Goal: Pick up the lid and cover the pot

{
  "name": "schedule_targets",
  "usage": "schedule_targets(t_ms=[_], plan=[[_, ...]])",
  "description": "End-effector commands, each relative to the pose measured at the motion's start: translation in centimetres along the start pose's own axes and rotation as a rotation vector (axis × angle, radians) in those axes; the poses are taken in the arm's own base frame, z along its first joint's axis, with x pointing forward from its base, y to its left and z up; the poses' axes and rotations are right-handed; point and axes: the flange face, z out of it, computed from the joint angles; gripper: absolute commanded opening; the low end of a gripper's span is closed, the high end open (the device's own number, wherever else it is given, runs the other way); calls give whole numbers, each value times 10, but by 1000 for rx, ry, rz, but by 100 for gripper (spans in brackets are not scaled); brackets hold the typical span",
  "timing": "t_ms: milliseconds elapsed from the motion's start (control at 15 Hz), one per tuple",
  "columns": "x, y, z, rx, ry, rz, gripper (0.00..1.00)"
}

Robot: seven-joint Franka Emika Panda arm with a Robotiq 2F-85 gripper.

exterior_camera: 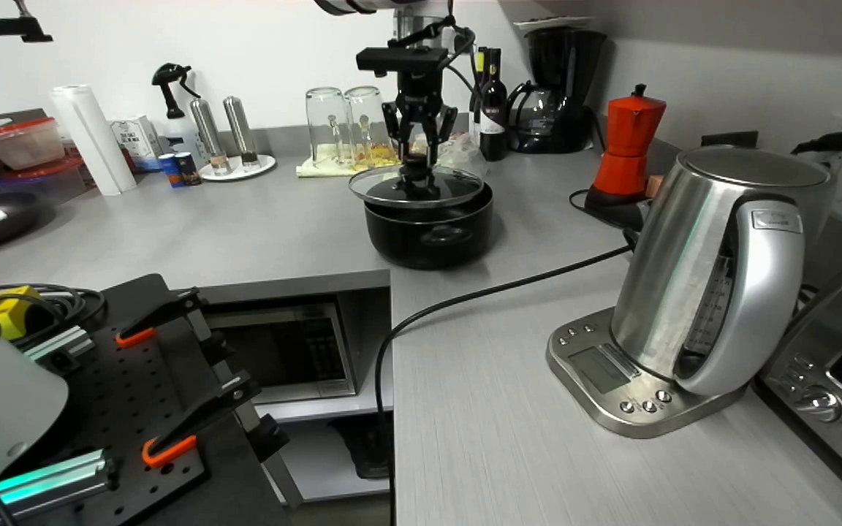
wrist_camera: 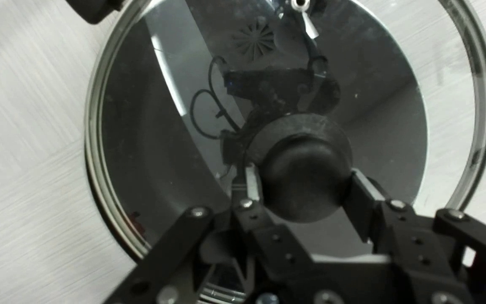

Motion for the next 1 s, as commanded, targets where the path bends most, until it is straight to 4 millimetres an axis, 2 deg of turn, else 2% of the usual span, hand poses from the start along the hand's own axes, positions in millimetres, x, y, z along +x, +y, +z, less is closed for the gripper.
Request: schedule_targets(t_ms=[0,533,933], plan=[[14,5,-6,-29,-24,-11,25],[15,24,9,-32,-34,13,25],[17,22,11,-31,-33,7,25]])
